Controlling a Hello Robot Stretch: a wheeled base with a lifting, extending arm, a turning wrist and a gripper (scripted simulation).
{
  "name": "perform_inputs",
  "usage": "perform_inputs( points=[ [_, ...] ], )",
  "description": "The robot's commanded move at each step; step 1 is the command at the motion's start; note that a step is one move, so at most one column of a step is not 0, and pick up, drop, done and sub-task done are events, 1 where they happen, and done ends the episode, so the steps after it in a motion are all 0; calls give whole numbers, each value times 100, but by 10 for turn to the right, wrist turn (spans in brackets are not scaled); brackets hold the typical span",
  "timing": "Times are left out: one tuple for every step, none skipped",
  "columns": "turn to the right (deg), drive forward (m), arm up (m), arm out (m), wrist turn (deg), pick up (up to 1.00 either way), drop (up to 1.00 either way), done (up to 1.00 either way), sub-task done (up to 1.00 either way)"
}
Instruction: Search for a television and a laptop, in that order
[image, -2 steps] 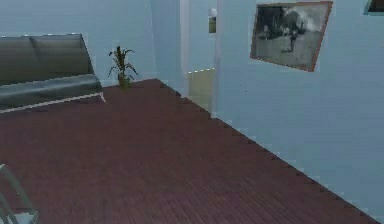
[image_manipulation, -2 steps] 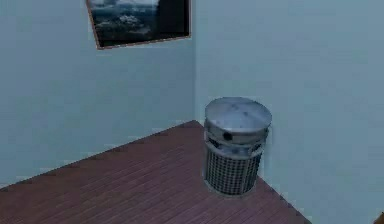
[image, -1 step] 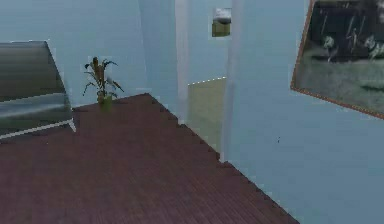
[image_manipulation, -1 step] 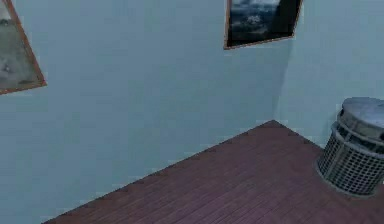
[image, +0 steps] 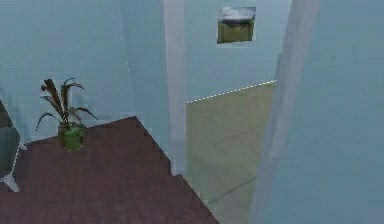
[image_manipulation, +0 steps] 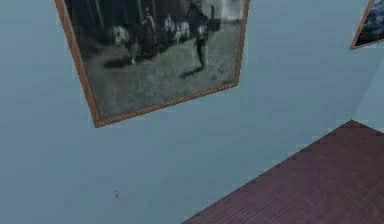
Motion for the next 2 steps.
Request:
perform_inputs(
  points=[
    [-30,0,0,0,0,0,0,0,0],
    [-180,0,0,0,0,0,0,0,0]
  ],
)
